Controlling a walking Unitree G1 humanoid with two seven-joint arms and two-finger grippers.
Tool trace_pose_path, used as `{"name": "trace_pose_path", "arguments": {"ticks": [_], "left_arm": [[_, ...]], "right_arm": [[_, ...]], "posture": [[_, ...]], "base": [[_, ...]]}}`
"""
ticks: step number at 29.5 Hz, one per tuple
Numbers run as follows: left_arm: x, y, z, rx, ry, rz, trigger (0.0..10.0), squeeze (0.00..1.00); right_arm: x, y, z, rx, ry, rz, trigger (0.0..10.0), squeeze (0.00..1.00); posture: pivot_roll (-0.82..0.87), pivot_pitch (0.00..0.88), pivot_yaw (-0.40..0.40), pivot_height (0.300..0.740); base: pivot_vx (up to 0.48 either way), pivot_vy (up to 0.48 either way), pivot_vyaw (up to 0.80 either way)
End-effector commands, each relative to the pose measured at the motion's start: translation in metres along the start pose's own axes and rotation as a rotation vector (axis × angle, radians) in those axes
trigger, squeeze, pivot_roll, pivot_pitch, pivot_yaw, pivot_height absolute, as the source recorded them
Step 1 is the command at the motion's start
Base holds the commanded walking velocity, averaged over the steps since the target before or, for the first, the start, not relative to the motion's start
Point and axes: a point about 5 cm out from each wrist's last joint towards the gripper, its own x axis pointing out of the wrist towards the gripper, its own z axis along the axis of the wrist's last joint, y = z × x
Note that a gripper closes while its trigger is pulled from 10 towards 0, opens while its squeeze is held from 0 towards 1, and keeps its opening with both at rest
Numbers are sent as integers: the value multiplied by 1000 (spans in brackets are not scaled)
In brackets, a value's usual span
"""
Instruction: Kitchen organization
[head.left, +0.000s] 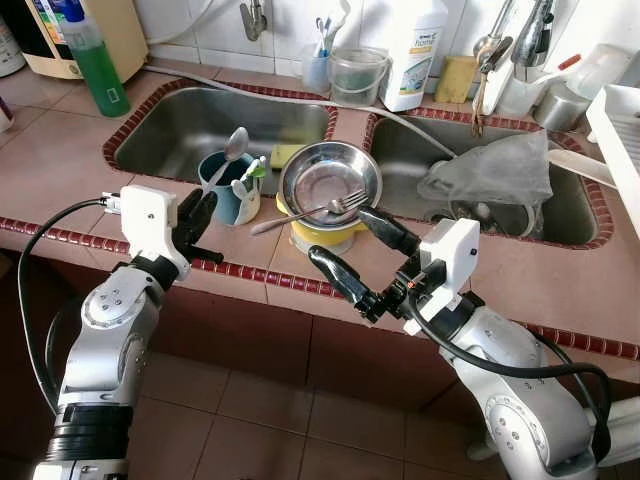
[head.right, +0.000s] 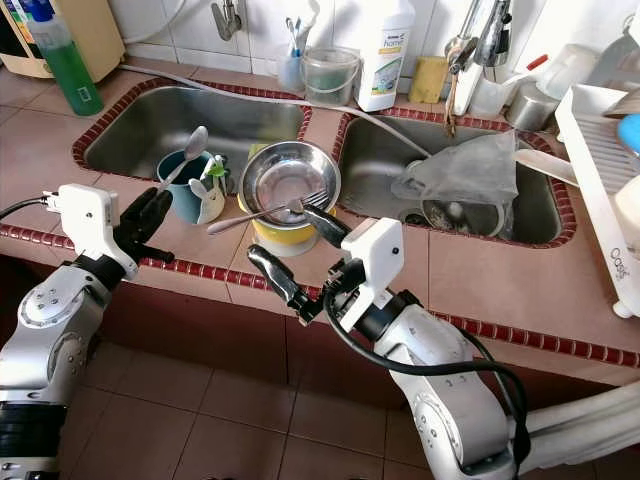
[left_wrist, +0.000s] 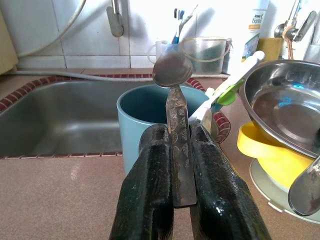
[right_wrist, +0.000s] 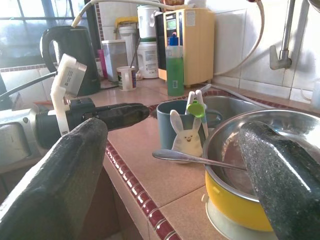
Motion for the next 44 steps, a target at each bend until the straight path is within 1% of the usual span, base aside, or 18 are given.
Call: {"name": "trace_pose_path", "arguments": {"ticks": [1, 13, 19, 26, 33, 39, 44], "left_arm": [[1, 0, 7, 2, -32, -3, 0, 0], [2, 4, 13, -11, -57, 19, 0, 0], [6, 7, 20, -14, -78, 32, 0, 0], [9, 8, 26, -6, -99, 26, 0, 0], [10, 9, 28, 6, -101, 21, 0, 0], [9, 11, 25, 31, -81, 14, 0, 0], [8, 17, 25, 44, -72, 11, 0, 0]], "right_arm": [[0, 1, 5, -8, -14, 4, 10000, 0], [2, 0, 7, -8, -32, -9, 10000, 0], [3, -3, 10, -12, -49, -25, 10000, 0], [5, -6, 13, -15, -68, -41, 10000, 0], [5, -6, 13, -14, -74, -44, 10000, 0], [5, -8, 13, -12, -73, -49, 10000, 0], [4, -8, 10, -6, -62, -57, 10000, 0]], "posture": [[-55, 141, 20, 740], [-54, 137, 21, 740], [-55, 131, 18, 740], [-57, 122, 19, 740], [-55, 114, 19, 740], [-52, 114, 13, 740], [-50, 122, 10, 740]], "base": [[0, 0, 0], [0, 0, 0], [0, 0, 0], [0, 0, 0], [0, 0, 0], [0, 0, 0], [0, 0, 0]]}}
